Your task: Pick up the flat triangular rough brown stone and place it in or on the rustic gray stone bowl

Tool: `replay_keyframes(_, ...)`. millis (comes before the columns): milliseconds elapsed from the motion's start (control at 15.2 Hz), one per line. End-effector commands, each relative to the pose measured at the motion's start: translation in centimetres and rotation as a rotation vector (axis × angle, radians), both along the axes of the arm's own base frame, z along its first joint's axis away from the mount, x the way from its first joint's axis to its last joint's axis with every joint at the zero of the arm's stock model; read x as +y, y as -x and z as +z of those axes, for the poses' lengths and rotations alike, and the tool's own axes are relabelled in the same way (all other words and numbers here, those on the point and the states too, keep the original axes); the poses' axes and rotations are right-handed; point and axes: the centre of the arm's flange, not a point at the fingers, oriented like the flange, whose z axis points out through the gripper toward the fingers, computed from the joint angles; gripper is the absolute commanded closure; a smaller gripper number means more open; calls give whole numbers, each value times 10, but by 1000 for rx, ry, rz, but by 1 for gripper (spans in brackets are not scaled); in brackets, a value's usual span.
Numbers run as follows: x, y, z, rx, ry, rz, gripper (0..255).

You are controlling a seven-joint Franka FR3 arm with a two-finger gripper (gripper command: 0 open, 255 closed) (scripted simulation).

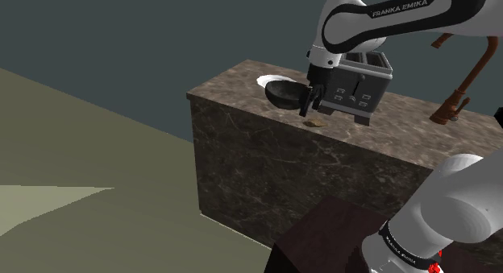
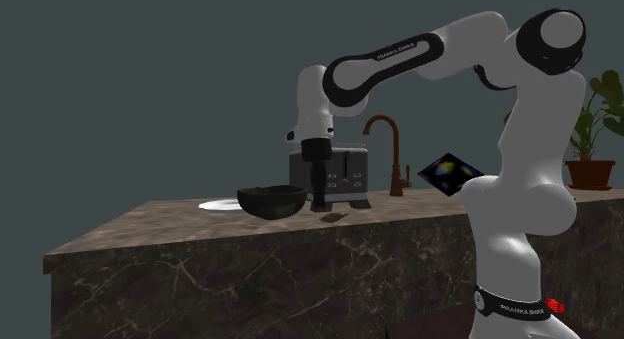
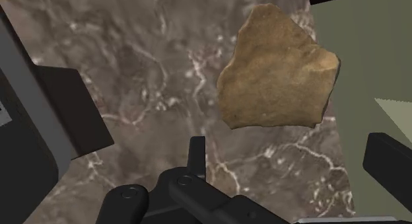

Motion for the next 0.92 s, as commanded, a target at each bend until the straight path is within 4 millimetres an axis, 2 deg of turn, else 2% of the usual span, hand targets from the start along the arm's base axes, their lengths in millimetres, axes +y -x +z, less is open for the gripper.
replay_keyframes(0, -1, 1, -11, -1, -4, 1, 0)
replay_keyframes(198, 0, 2, -25, -1, -4, 1, 0)
replay_keyframes(660, 0, 2, -25, -1, -4, 1, 0)
replay_keyframes(726, 0, 2, -25, -1, -4, 1, 255)
replay_keyframes(858, 0, 2, -25, -1, -4, 1, 255)
